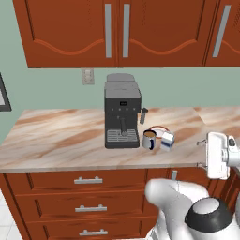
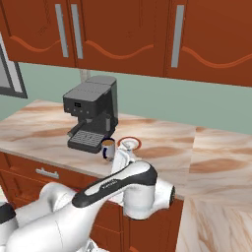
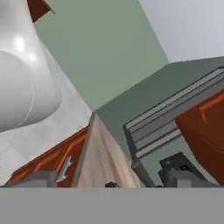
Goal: Take a sugar cube from the saucer and place it inside the coffee. Then, grab milk from the fridge and place it next to the coffee on the counter to sweeten the coffee.
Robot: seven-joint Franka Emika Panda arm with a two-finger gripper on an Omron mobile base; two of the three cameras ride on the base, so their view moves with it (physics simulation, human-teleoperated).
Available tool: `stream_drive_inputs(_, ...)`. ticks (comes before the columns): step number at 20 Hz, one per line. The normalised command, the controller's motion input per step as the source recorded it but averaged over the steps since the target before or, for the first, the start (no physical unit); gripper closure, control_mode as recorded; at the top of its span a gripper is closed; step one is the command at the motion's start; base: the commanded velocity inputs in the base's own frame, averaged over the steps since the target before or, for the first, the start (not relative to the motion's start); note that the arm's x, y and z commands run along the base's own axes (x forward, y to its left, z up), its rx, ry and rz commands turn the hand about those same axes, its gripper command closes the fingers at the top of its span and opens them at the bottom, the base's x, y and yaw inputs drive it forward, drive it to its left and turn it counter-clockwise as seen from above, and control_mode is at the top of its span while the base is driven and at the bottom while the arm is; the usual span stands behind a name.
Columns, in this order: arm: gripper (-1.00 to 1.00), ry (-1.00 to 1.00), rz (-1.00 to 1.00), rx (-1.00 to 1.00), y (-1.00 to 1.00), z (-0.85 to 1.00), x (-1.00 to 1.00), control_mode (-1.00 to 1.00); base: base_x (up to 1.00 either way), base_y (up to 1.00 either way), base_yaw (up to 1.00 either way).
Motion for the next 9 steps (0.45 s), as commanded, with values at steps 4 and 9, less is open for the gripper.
stream_drive_inputs(4, -1.00, -0.75, 0.14, -0.50, 0.82, 0.31, -0.69, -1.00, 0.00, 0.00, 0.00)
stream_drive_inputs(9, -1.00, -0.06, 0.00, -0.01, 0.00, 0.00, -0.08, -1.00, 0.00, 0.00, 0.00)
